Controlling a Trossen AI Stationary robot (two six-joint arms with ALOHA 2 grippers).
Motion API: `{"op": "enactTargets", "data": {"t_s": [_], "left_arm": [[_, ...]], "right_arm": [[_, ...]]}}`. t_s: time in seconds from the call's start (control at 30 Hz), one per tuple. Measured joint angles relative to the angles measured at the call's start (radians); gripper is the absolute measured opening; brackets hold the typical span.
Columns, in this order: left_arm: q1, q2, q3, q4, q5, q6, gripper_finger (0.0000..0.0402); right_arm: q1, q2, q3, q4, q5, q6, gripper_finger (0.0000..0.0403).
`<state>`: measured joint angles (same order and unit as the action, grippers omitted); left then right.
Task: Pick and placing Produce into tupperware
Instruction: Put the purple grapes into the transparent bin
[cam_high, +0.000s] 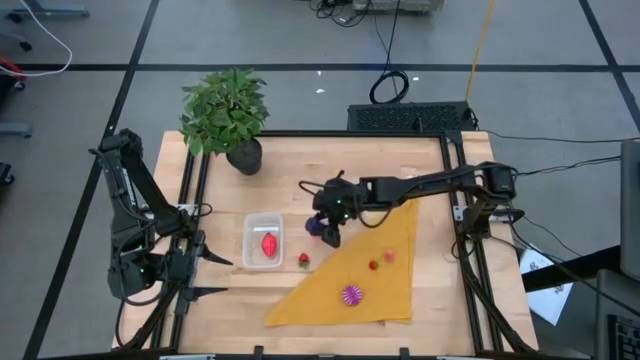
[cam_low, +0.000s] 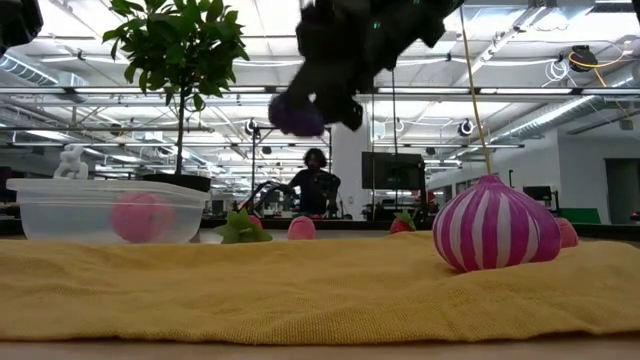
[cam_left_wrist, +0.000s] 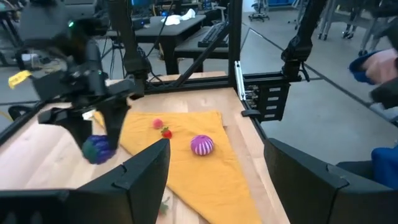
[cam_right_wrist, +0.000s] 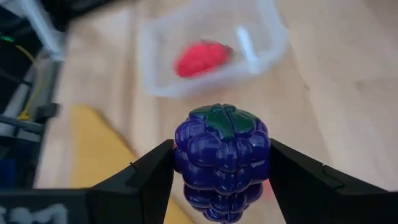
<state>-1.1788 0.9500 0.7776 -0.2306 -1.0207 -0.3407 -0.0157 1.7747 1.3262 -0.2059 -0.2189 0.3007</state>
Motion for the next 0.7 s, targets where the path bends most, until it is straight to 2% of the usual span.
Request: {"op": "enactTargets", "data": {"t_s": [0.2,0.53,0.7], "left_arm": [[0.054,0.024,0.000,0.001,-0.002,0.007,0.0267],[0.226,0.107,0.000,0.042,0.005,-0.027,0.0267],[0.313,0.144,0.000,0.080,0.096,-0.055,0.0267]], "right_arm": [[0.056,-0.021,0.000,0.074,-0.003,-0.028,0.0223],[0.091,-0.023,0.017,0.131,-0.018,-0.063,0.0223],[0.119,-0.023,0.061,0.135,-0.019,-0.118,0.0223]]}}
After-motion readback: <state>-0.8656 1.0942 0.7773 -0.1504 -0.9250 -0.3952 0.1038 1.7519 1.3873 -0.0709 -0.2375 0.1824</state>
